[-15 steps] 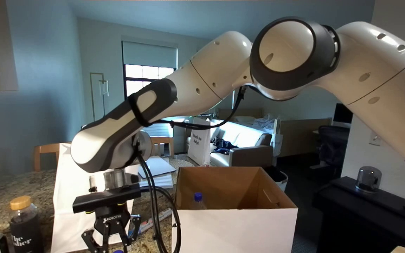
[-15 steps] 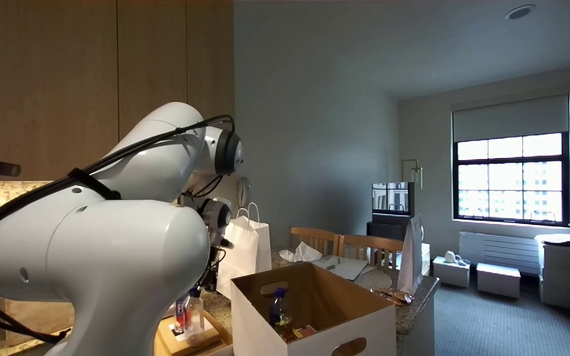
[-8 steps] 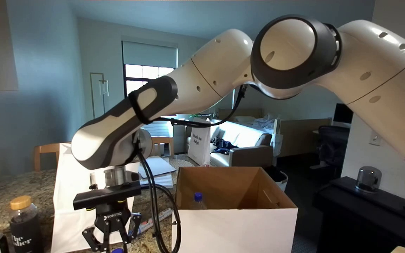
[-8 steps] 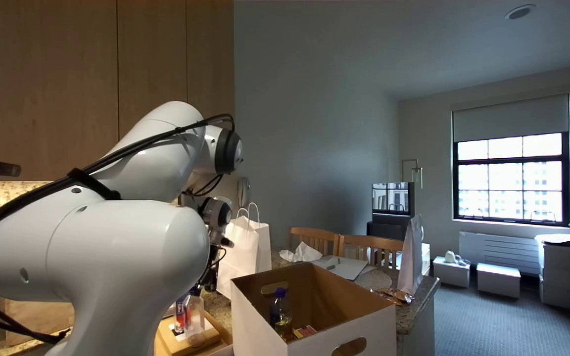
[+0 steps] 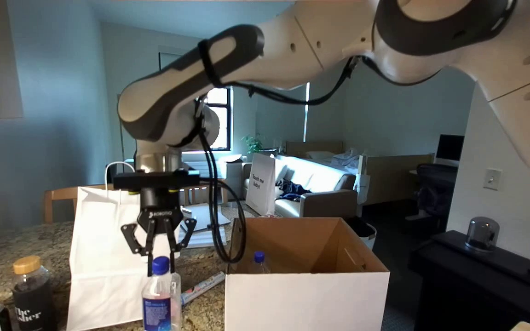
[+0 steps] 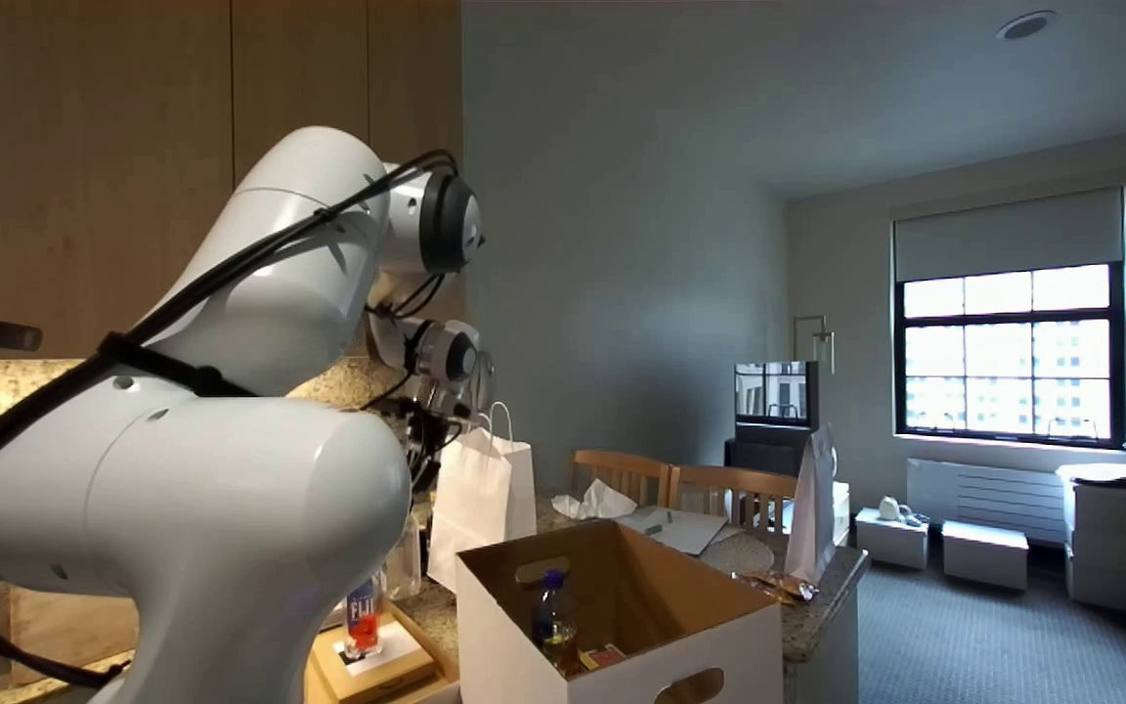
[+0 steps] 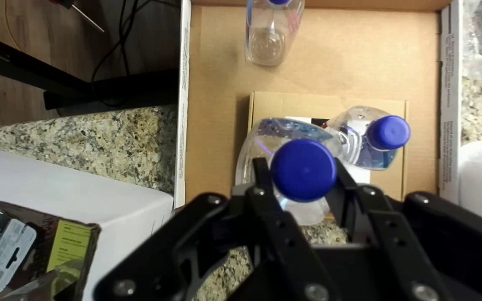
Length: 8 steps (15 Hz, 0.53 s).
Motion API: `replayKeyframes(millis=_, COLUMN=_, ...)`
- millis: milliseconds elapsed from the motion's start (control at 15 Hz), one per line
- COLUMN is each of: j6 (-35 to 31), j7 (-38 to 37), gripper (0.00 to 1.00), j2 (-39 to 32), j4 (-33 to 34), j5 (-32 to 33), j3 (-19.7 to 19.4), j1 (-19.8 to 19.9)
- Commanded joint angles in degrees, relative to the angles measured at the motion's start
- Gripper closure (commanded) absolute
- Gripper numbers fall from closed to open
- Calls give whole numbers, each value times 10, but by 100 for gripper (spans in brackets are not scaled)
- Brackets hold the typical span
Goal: Put the water bottles on the counter in the box
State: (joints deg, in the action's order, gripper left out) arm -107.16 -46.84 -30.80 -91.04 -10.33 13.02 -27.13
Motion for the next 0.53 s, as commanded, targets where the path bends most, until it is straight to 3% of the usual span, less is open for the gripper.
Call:
replayKeyframes(millis=0, j6=9, j7=-32, gripper=84, j2=116, j4=-58, j5=-34, j3=-7, j1=28)
replayKeyframes(millis=467, j6=2, j7=-88, gripper=85, j2=277, j4=-101, j5=-50, j3=-50, j1=118)
